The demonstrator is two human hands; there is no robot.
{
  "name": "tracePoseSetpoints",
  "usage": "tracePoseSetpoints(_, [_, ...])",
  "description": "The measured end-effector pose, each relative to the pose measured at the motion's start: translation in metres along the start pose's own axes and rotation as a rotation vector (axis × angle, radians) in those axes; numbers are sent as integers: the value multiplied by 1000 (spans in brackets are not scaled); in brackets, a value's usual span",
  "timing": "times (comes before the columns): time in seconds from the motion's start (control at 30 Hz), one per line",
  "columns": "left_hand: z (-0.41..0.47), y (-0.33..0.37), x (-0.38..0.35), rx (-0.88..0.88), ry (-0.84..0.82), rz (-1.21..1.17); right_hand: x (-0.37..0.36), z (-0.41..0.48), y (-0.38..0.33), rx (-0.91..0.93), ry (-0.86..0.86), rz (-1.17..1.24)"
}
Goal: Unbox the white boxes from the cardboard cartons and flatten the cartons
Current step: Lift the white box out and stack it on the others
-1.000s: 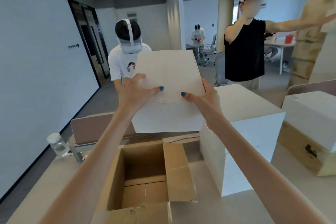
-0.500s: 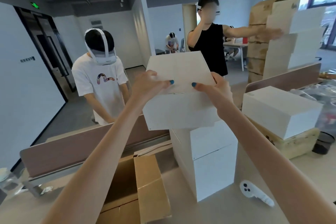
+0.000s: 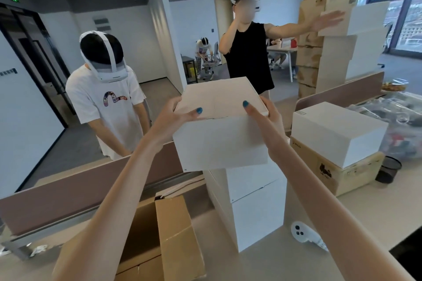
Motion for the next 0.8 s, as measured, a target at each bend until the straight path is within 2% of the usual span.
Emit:
tracePoseSetpoints(0.07, [-13,-21,-1,-22,-8,-144,1,-11,10,45,0,85])
tracePoseSetpoints(0.17, [-29,-52,-7,-62,-29,-261,10,-28,35,97,1,51])
tracePoseSetpoints(0.33, [-46,-67,-35,-161,0,-210,17,-37,69,96,-20,-85])
tracePoseSetpoints(0.43, [-44,-60,-45,-222,57,-206,34,-33,69,99,72,-230])
tracePoseSetpoints(0.57, [-37,-56,-66,-267,61,-203,57,-21,84,-49,131,-353])
tracePoseSetpoints(0.7, [-27,-53,-87,-295,55,-258,64,-11,101,-198,96,-262])
tracePoseSetpoints(0.8, [-21,-48,-104,-315,50,-262,72,-5,102,-203,141,-203])
Point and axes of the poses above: each hand's wrist, its own z-axis towards the middle knuckle, its own x-axis out of the back of the hand, y = z × x, the point moved 10 cm from there along z, towards the middle knuckle, and after that the axes turned 8 degrees about -y, right-handed, at the moved point
